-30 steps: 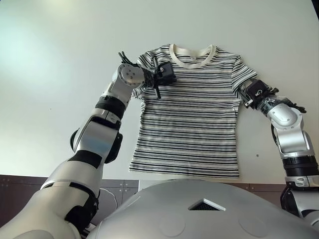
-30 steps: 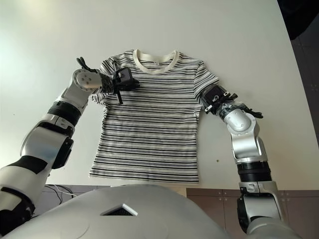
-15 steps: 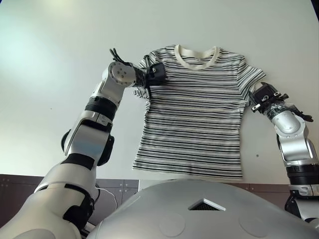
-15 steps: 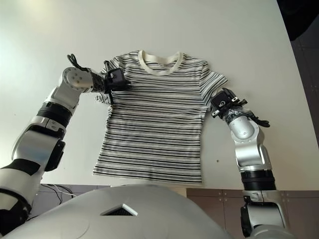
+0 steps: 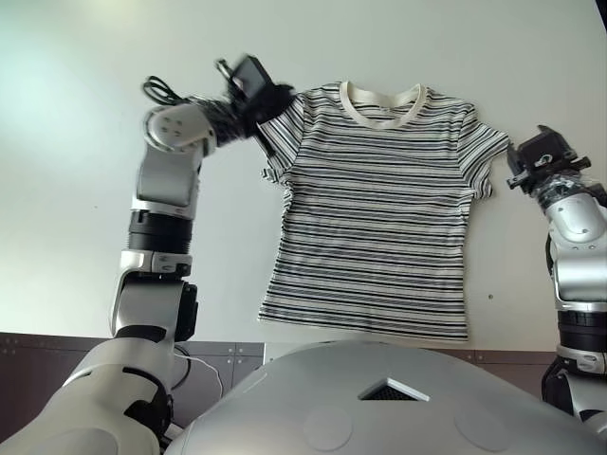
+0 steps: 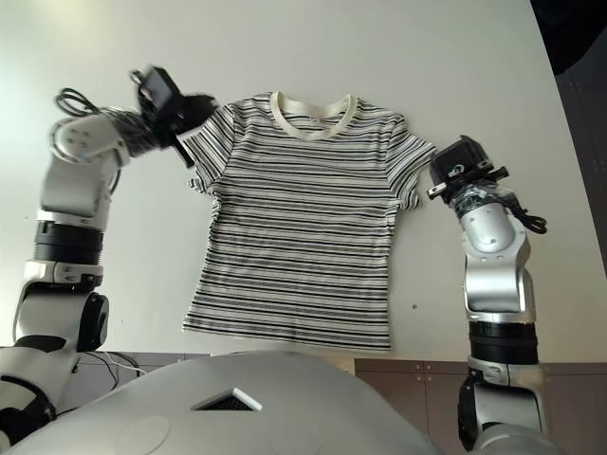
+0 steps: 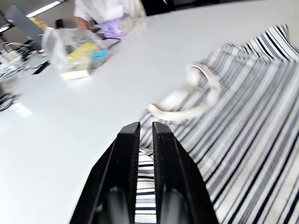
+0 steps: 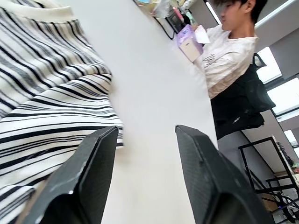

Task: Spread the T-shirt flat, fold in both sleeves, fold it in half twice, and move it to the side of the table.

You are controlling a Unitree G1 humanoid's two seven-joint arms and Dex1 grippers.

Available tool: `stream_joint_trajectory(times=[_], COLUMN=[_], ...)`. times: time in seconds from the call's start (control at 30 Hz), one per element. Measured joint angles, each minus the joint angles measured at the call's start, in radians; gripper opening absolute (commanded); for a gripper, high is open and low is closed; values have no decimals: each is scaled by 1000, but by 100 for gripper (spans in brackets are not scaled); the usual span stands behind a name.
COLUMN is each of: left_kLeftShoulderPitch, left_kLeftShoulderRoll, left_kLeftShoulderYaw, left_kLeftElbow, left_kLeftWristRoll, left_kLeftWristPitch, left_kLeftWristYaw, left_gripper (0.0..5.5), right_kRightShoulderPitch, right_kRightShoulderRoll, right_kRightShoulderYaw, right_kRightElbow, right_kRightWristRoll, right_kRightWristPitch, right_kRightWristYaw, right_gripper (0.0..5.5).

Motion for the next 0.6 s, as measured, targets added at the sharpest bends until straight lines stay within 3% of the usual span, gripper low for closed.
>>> stream_joint_trajectory(times=[0.1, 0.23, 0.37, 0.6], left_kLeftShoulderPitch=[87, 141, 126, 13], left_kLeftShoulderRoll=[-9, -96, -128, -131], left_kLeftShoulderYaw=[128, 212, 251, 267], left_kLeftElbow=[-151, -147, -32, 180], left_kLeftWristRoll=[-92, -187, -233, -257], left_kLeftWristPitch=[266, 527, 574, 525], left_kLeftWristYaw=[116, 249, 307, 338], left_gripper=[49, 77, 131, 131], right_kRightShoulderPitch=[7, 2, -13, -27], right_kRightShoulderRoll=[-5, -5, -5, -5], right_kRightShoulderYaw=[-52, -54, -43, -34], right_kRightElbow=[-15, -14, 1, 12], right_kRightWristRoll=[27, 35, 36, 35], right_kRightWristPitch=[-1, -6, -18, -24], right_kRightWristYaw=[-3, -1, 6, 17], right_gripper=[226, 228, 228, 228])
